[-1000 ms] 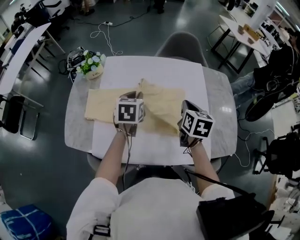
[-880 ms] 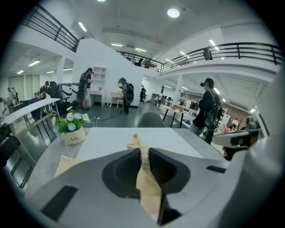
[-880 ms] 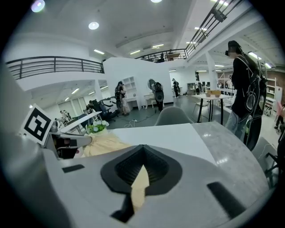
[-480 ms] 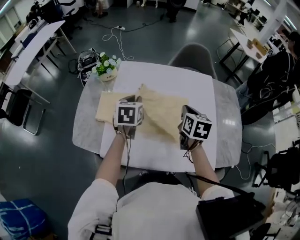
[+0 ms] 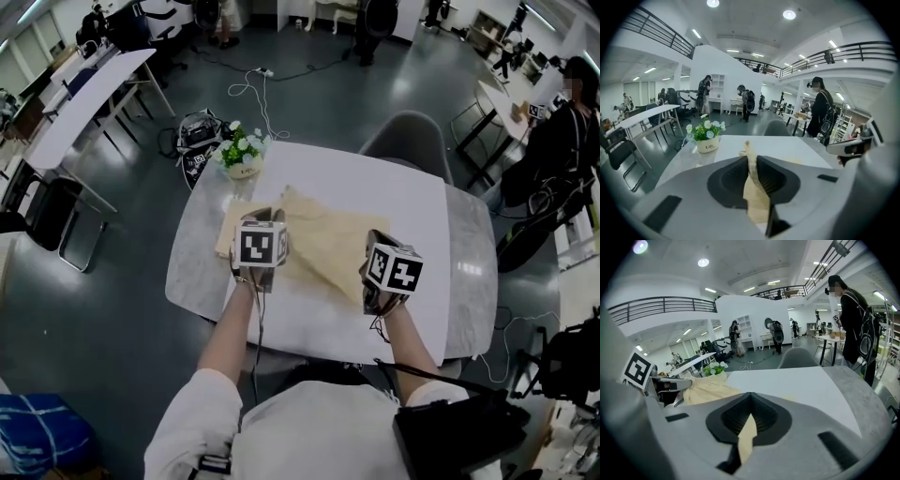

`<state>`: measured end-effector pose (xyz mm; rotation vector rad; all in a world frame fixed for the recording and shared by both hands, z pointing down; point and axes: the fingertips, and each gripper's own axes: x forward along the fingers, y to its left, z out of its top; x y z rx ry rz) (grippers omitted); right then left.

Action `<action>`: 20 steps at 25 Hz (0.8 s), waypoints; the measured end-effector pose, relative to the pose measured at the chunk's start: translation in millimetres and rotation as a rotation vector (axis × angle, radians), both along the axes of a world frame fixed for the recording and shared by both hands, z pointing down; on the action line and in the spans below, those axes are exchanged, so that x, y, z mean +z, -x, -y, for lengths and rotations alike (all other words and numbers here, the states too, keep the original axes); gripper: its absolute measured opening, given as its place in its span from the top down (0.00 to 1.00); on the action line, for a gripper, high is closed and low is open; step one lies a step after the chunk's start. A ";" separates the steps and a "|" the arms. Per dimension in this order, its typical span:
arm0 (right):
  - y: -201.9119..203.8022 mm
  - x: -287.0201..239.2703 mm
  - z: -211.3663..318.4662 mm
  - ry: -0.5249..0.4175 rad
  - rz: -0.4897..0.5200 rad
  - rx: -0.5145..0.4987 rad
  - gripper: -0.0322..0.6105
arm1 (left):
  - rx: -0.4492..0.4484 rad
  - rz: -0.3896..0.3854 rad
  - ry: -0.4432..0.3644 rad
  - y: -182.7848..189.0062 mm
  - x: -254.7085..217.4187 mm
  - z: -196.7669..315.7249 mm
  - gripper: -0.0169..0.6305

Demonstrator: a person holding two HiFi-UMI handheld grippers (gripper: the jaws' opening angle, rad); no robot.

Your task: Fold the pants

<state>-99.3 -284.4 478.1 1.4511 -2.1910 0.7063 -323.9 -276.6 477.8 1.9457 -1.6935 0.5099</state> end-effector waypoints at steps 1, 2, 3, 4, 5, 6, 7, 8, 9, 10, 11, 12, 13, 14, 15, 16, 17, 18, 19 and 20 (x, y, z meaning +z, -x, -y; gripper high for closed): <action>4.6 1.0 0.8 0.002 0.002 -0.005 0.96 | -0.012 0.006 0.000 6.5 -2.2 -1.7 0.90; 9.6 1.8 1.7 0.003 0.003 -0.012 0.96 | -0.023 0.009 0.001 13.1 -3.5 -3.3 0.90; 15.0 2.4 2.7 0.004 0.004 -0.018 0.96 | -0.032 0.011 0.002 19.5 -3.8 -4.5 0.90; 20.5 3.0 3.5 0.005 0.006 -0.024 0.96 | -0.040 0.012 0.002 26.0 -3.6 -5.5 0.90; 26.1 3.7 4.2 0.008 0.008 -0.030 0.96 | -0.048 0.013 0.002 32.6 -3.2 -6.4 0.90; 31.5 4.5 4.7 0.011 0.009 -0.036 0.96 | -0.056 0.013 0.003 38.8 -2.9 -7.4 0.90; 36.3 5.4 5.1 0.014 0.008 -0.042 0.96 | -0.064 0.011 0.005 44.6 -2.6 -8.7 0.90; 40.4 6.2 5.3 0.017 0.007 -0.048 0.96 | -0.072 0.009 0.008 49.6 -2.6 -10.3 0.90; 43.9 7.0 5.2 0.021 0.006 -0.054 0.96 | -0.080 0.008 0.009 54.1 -3.2 -12.2 0.90; 47.0 7.4 4.6 0.025 0.007 -0.060 0.96 | -0.089 0.008 0.008 58.3 -4.5 -14.3 0.90; 50.3 7.5 3.8 0.029 0.007 -0.066 0.96 | -0.096 0.009 0.006 62.5 -6.1 -16.4 0.90; 54.0 7.7 3.0 0.033 0.008 -0.072 0.96 | -0.104 0.010 0.005 67.1 -7.4 -18.5 0.90; 58.2 8.1 2.5 0.036 0.008 -0.078 0.96 | -0.111 0.011 0.005 72.3 -8.0 -20.2 0.90; 62.7 9.1 2.4 0.038 0.008 -0.085 0.96 | -0.118 0.013 0.006 77.9 -7.7 -21.5 0.90; 67.3 10.4 2.3 0.040 0.008 -0.092 0.96 | -0.125 0.016 0.007 83.8 -6.7 -22.8 0.90; 71.5 12.0 1.8 0.043 0.008 -0.099 0.96 | -0.131 0.019 0.009 89.3 -5.2 -24.2 0.90; 75.2 13.7 1.0 0.046 0.007 -0.105 0.96 | -0.137 0.021 0.012 93.9 -3.4 -26.0 0.90; 78.0 15.4 -0.3 0.050 0.005 -0.112 0.96 | -0.141 0.020 0.015 97.5 -1.1 -27.9 0.90; 80.0 17.1 -1.7 0.053 0.002 -0.119 0.96 | -0.143 0.018 0.019 99.9 1.8 -30.0 0.90; 81.4 18.9 -3.1 0.057 -0.001 -0.124 0.96 | -0.146 0.017 0.024 101.8 4.2 -32.3 0.90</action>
